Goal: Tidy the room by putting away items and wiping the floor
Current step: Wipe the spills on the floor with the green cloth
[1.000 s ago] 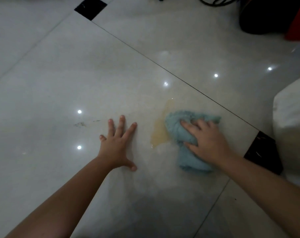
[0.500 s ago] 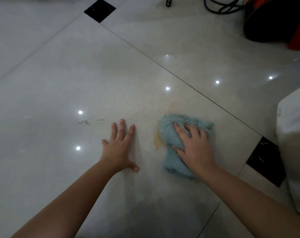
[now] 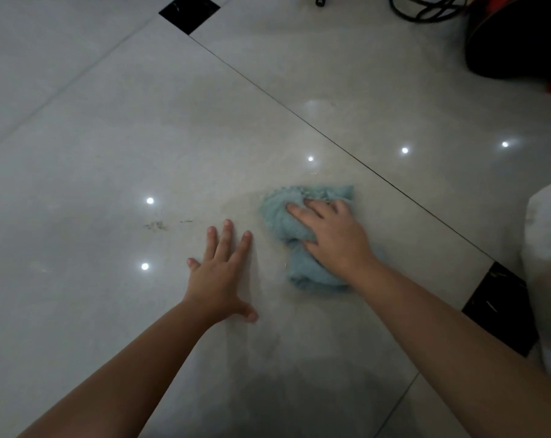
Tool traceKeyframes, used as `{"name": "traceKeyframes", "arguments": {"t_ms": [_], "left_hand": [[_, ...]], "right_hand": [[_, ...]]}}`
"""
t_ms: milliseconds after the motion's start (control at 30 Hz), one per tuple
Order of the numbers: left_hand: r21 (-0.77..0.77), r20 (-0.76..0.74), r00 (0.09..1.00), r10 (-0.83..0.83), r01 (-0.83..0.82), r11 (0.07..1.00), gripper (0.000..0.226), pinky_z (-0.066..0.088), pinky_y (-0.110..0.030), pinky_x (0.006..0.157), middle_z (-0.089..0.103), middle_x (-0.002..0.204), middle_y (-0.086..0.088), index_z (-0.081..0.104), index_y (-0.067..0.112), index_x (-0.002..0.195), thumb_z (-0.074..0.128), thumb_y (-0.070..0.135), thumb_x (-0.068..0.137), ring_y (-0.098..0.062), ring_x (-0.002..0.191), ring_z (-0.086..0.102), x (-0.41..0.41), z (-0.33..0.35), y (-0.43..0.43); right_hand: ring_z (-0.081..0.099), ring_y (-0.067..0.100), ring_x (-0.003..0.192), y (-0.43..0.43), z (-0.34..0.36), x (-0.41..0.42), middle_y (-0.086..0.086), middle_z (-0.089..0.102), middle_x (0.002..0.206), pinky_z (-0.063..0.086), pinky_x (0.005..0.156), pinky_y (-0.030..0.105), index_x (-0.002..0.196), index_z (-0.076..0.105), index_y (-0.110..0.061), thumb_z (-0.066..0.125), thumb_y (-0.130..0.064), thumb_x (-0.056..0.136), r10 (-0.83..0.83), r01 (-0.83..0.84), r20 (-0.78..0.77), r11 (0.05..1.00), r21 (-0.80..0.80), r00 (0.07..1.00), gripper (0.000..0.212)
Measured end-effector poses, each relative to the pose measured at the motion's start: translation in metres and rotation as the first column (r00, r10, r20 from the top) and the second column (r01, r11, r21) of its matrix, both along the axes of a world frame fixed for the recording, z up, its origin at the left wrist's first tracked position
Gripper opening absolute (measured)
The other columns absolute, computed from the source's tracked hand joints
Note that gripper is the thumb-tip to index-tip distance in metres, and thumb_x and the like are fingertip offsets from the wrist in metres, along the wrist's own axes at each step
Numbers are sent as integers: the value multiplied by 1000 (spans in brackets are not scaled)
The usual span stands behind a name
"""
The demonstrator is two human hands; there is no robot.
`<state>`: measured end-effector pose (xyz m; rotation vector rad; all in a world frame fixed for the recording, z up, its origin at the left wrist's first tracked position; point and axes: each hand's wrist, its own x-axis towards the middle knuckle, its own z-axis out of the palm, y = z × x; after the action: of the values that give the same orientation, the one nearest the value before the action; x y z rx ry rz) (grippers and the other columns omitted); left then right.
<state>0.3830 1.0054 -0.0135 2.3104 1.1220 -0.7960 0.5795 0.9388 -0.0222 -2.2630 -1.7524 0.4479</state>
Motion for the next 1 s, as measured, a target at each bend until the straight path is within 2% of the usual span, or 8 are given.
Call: {"name": "traceKeyframes", "arguments": {"t_ms": [200, 333, 467, 567, 667, 733, 833, 1000], "left_hand": [[-3, -13, 1000, -2, 2, 1000, 139, 12, -64, 110, -38, 150, -2, -22, 29, 144, 80, 54, 54, -29, 139, -32, 1, 0, -1], [-6, -8, 1000, -2, 1, 1000, 137, 10, -64, 110, -37, 150, -2, -21, 29, 145, 80, 53, 55, -29, 139, -32, 1, 1, 0], [6, 4, 1000, -10, 10, 1000, 135, 10, -64, 111, -36, 151, -3, -19, 29, 146, 79, 54, 56, -29, 140, -30, 0, 3, 0], [60, 9, 999, -32, 31, 998, 133, 12, -60, 113, -31, 153, -3, -15, 27, 147, 76, 61, 56, -27, 142, -25, -5, 2, -2], [100, 58, 998, -12, 6, 995, 126, 7, -55, 116, -25, 156, -4, -10, 24, 148, 70, 66, 59, -26, 144, -20, -22, 0, -10], [109, 63, 998, 8, -15, 994, 125, 4, -54, 116, -25, 156, -4, -10, 25, 148, 67, 68, 60, -26, 144, -20, -39, 1, -14], [92, 28, 999, 35, -38, 995, 125, 6, -53, 117, -24, 156, -1, -10, 25, 148, 68, 67, 60, -23, 145, -19, -63, 3, -17], [80, 56, 998, 41, -45, 996, 122, 9, -44, 119, -19, 157, 2, -4, 24, 149, 71, 61, 61, -21, 146, -15, -68, 3, -21]], "right_hand": [[38, 38, 117, -18, 2, 72, 12, 44, 139, 33, 97, 39, 140, 38, -27, 57, -27, 87, -376, 379, 74, 924, -40, 924, 57], [53, 39, 97, -28, -4, 5, 13, 60, 119, 33, 87, 38, 133, 50, -25, 50, -32, 76, -80, 87, 89, 993, -80, 993, 57], [59, 32, 79, -45, -10, -25, 6, 67, 105, 53, 72, 34, 123, 58, -26, 55, -37, 63, 69, -67, 40, 996, -56, 997, 61], [56, 39, 89, -59, -8, 9, 13, 62, 116, 35, 84, 36, 130, 53, -23, 41, -45, 73, -160, 162, 86, 986, -28, 983, 62], [43, 40, 110, -78, -4, 23, 15, 48, 134, 36, 91, 40, 140, 39, -25, 48, -44, 85, -423, 426, 55, 899, -104, 905, 59], [44, 42, 109, -83, -4, 6, 21, 47, 133, 39, 91, 43, 140, 39, -20, 51, -40, 86, -464, 472, 100, 876, -98, 880, 59], [55, 42, 93, -81, -9, -32, 24, 58, 117, 48, 82, 44, 130, 52, -13, 39, -49, 77, -348, 363, 184, 930, -58, 919, 65], [43, 32, 100, -45, -12, -25, 14, 61, 122, 55, 77, 43, 130, 53, -23, 43, -57, 75, -51, 54, 176, 999, -10, 983, 65]]}}
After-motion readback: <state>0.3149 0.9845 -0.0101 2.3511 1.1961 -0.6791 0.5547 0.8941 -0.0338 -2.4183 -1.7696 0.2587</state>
